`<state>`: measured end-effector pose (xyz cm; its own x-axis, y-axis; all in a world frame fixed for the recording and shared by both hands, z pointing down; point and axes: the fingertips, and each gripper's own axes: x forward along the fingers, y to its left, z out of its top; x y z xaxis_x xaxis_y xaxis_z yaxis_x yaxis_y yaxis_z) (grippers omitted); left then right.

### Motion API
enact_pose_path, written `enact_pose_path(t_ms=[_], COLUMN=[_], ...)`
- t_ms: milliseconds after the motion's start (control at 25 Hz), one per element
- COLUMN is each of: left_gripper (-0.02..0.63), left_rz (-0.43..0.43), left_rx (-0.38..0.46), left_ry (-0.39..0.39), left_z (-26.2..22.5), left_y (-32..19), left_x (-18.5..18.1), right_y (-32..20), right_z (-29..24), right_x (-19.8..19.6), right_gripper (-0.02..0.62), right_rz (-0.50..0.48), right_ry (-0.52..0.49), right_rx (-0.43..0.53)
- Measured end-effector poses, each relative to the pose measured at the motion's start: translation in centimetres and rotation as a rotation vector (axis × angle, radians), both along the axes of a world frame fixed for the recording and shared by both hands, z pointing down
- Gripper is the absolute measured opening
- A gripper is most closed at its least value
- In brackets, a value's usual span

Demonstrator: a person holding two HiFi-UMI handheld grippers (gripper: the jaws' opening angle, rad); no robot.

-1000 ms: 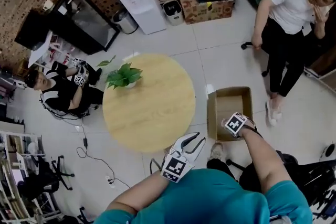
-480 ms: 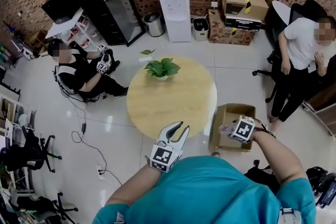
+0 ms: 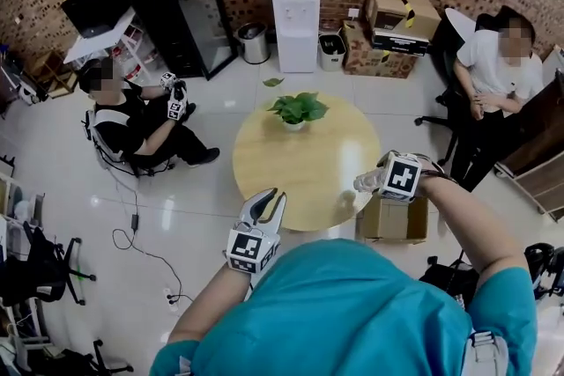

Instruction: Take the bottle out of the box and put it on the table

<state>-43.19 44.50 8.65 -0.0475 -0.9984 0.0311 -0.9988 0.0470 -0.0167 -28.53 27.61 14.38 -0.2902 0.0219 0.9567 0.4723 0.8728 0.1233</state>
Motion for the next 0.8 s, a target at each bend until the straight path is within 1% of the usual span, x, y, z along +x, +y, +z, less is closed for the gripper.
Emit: enact_pose_path(t_ms=[40,80,120,200,240,360,400,440,520,560,680,760,800], left_gripper=[0.064,0.061,0.061,0.061,0.061,0.061,0.061,0.061,0.061,0.061,0.061,0.061,0.061], left_rz=[-0.008,-0.016,-0.023,-0.037,-0.043,-0.059,-0.062,-0.064,-0.071,-0.074,-0.083,-0.091,-0.094], left_rx=[0.0,0.0,-0.002,-0.007,-0.01,-0.016,-0.017,-0.019,-0.022,-0.024,-0.028,-0.032,-0.034], left_ry=[0.006,0.014,0.021,0.037,0.044,0.06,0.061,0.062,0.066,0.069,0.077,0.083,0.089], left_z=[0.2,0.4,0.5,0.8,0.8,1.5,1.9,2.2,2.7,2.9,3.7,4.1,4.1], left_y=[1.3,2.5,3.7,5.7,6.3,7.3,7.5,7.8,8.6,9.0,9.9,10.3,10.4], left_x=[-1.1,-2.1,-3.1,-5.0,-5.8,-7.2,-7.3,-7.5,-8.0,-8.3,-9.2,-9.7,-10.0], right_y=[0.4,1.2,2.6,6.4,7.6,10.2,10.4,9.9,7.2,6.7,6.2,6.9,6.5], right_z=[-0.1,0.0,0.6,2.3,3.1,5.4,6.3,7.2,8.9,9.6,11.2,11.9,12.2], right_x=[-2.0,-3.6,-4.6,-5.3,-6.1,-8.2,-8.9,-9.9,-12.9,-13.9,-15.5,-15.9,-16.4], right_gripper=[0.31,0.31,0.31,0.31,0.31,0.31,0.31,0.311,0.311,0.311,0.311,0.311,0.311], right_rz=[-0.006,-0.006,0.007,0.052,0.061,0.065,0.061,0.051,0.022,0.016,0.015,0.014,0.009], right_ry=[-0.01,-0.004,0.036,0.174,0.219,0.305,0.312,0.296,0.221,0.208,0.212,0.236,0.232], right_rx=[0.036,0.053,0.02,-0.108,-0.15,-0.268,-0.281,-0.255,-0.119,-0.087,-0.056,-0.087,-0.068])
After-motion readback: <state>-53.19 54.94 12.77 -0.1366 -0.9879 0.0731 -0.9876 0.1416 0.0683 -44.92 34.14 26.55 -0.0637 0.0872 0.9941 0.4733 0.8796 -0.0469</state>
